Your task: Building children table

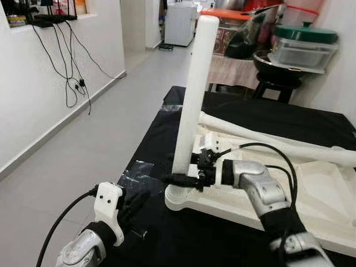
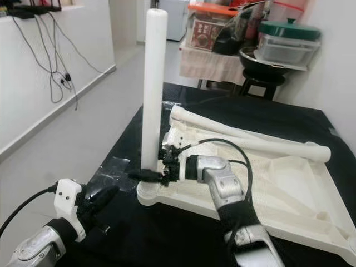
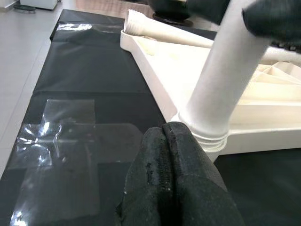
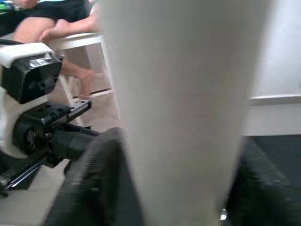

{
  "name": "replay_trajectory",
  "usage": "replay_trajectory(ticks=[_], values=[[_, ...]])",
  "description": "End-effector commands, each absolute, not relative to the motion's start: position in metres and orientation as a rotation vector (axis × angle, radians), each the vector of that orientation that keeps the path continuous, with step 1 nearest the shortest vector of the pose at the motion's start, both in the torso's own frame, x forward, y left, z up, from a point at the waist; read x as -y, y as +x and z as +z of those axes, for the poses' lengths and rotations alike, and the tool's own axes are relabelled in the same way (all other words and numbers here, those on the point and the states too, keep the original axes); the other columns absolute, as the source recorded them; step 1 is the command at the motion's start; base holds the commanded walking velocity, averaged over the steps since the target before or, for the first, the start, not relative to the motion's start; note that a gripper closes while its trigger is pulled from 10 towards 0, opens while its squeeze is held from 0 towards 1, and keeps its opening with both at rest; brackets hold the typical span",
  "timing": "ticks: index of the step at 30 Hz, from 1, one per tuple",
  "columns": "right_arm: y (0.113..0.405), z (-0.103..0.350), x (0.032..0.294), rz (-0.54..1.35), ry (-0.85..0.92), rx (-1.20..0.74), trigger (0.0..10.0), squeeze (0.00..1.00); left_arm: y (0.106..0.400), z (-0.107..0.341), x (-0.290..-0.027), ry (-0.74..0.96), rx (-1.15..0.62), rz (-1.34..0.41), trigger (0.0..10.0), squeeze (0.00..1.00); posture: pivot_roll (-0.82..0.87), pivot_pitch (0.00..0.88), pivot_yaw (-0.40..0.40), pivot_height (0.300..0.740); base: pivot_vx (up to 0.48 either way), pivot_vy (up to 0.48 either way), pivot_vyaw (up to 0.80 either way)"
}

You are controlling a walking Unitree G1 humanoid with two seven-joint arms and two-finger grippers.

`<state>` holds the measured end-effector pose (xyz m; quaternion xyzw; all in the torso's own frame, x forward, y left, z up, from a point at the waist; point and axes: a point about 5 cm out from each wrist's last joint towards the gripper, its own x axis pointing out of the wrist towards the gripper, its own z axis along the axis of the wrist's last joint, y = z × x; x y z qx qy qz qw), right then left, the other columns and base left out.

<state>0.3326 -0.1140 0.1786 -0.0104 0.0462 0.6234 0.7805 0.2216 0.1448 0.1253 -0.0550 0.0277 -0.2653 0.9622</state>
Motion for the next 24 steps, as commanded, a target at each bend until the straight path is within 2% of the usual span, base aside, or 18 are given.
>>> replay_trajectory(ticks=[1, 10, 11, 12, 13, 15, 16, 18, 19, 21, 22, 23, 24], values=[[0.332, 0.177, 0.114, 1.401, -0.010, -0.113, 0.0, 0.00, 0.221, 0.122, -0.143, -0.115, -0.062, -0.539, 10.0, 0.00, 0.12, 0.000, -0.107, 0.740, 0.000, 0.000, 0.00], [0.331, 0.174, 0.122, 1.362, -0.059, -0.105, 0.0, 0.00, 0.219, 0.123, -0.142, -0.119, -0.062, -0.542, 10.0, 0.00, 0.11, 0.000, -0.104, 0.740, 0.000, 0.000, 0.00], [0.331, 0.170, 0.126, 1.273, -0.101, -0.114, 0.0, 0.00, 0.218, 0.123, -0.142, -0.120, -0.061, -0.544, 10.0, 0.00, 0.11, 0.000, -0.107, 0.740, 0.000, 0.000, 0.00], [0.331, 0.170, 0.126, 1.273, -0.101, -0.114, 0.0, 0.00, 0.218, 0.123, -0.142, -0.120, -0.061, -0.544, 10.0, 0.00, 0.11, 0.000, -0.107, 0.740, 0.000, 0.000, 0.00], [0.328, 0.162, 0.128, 1.148, -0.110, -0.133, 0.0, 0.00, 0.217, 0.124, -0.142, -0.121, -0.061, -0.545, 10.0, 0.00, 0.11, 0.000, -0.117, 0.740, 0.000, 0.000, 0.00], [0.328, 0.162, 0.128, 1.148, -0.110, -0.133, 0.0, 0.00, 0.217, 0.124, -0.142, -0.121, -0.061, -0.545, 10.0, 0.00, 0.11, 0.000, -0.117, 0.740, 0.000, 0.000, 0.00], [0.329, 0.150, 0.122, 0.860, -0.102, -0.115, 0.0, 0.00, 0.216, 0.124, -0.143, -0.120, -0.061, -0.546, 10.0, 0.00, 0.10, 0.000, -0.117, 0.740, 0.000, 0.000, 0.00], [0.329, 0.150, 0.122, 0.860, -0.102, -0.115, 0.0, 0.00, 0.216, 0.124, -0.143, -0.120, -0.061, -0.546, 10.0, 0.00, 0.10, 0.000, -0.117, 0.740, 0.000, 0.000, 0.00], [0.308, 0.136, 0.097, 0.744, -0.132, -0.109, 0.0, 0.00, 0.215, 0.125, -0.146, -0.118, -0.063, -0.545, 10.0, 0.00, 0.09, 0.001, -0.094, 0.740, 0.000, 0.000, 0.00], [0.308, 0.136, 0.097, 0.744, -0.132, -0.109, 0.0, 0.00, 0.215, 0.125, -0.146, -0.118, -0.063, -0.545, 10.0, 0.00, 0.09, 0.001, -0.094, 0.740, 0.000, 0.000, 0.00], [0.301, 0.133, 0.091, 0.593, -0.011, -0.100, 0.0, 0.00, 0.215, 0.125, -0.148, -0.114, -0.064, -0.543, 10.0, 0.00, 0.06, 0.000, -0.073, 0.740, 0.000, 0.000, 0.00], [0.295, 0.124, 0.085, 0.576, 0.036, -0.143, 0.0, 0.00, 0.216, 0.126, -0.148, -0.112, -0.066, -0.555, 10.0, 0.00, 0.09, 0.000, -0.107, 0.740, 0.000, 0.000, 0.00], [0.292, 0.118, 0.082, 0.602, 0.064, -0.177, 0.0, 0.00, 0.217, 0.126, -0.147, -0.112, -0.068, -0.565, 10.0, 0.00, 0.09, 0.000, -0.107, 0.740, 0.000, 0.000, 0.00]])
